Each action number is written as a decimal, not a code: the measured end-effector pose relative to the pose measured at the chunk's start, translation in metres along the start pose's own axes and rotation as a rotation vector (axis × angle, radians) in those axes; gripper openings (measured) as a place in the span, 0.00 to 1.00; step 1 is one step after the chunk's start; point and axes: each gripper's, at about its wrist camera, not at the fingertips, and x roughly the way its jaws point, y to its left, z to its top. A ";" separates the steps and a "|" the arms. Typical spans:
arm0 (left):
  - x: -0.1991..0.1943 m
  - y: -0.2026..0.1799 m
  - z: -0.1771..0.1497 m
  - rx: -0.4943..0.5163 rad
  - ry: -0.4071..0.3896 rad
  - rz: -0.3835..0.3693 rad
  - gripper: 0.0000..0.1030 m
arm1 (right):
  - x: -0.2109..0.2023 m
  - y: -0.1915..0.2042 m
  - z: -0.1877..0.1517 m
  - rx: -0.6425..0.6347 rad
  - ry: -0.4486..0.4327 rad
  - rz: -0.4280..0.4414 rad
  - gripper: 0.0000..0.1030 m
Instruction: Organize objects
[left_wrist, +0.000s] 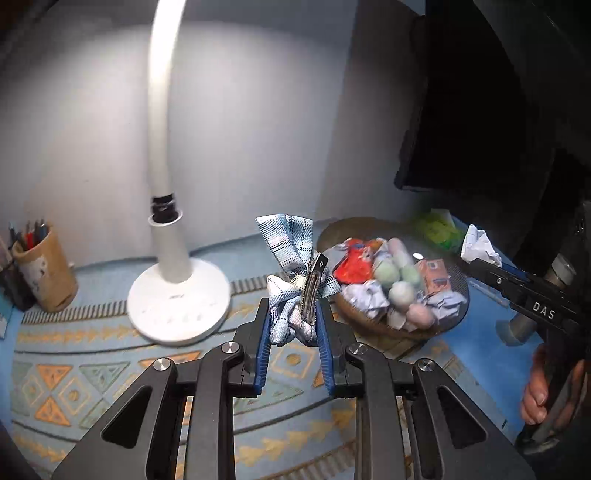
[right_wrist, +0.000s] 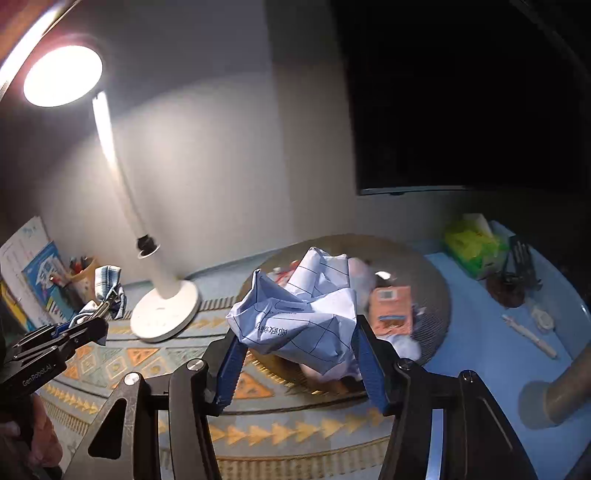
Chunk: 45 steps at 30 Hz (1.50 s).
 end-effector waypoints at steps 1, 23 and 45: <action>0.010 -0.010 0.007 0.013 -0.002 -0.018 0.19 | 0.004 -0.013 0.008 0.018 -0.001 -0.019 0.53; 0.163 -0.091 0.049 0.068 0.124 -0.179 0.75 | 0.125 -0.113 0.061 0.233 0.082 -0.036 0.69; -0.081 0.056 -0.018 -0.060 -0.079 0.189 0.96 | -0.015 0.048 0.005 0.051 0.065 0.279 0.90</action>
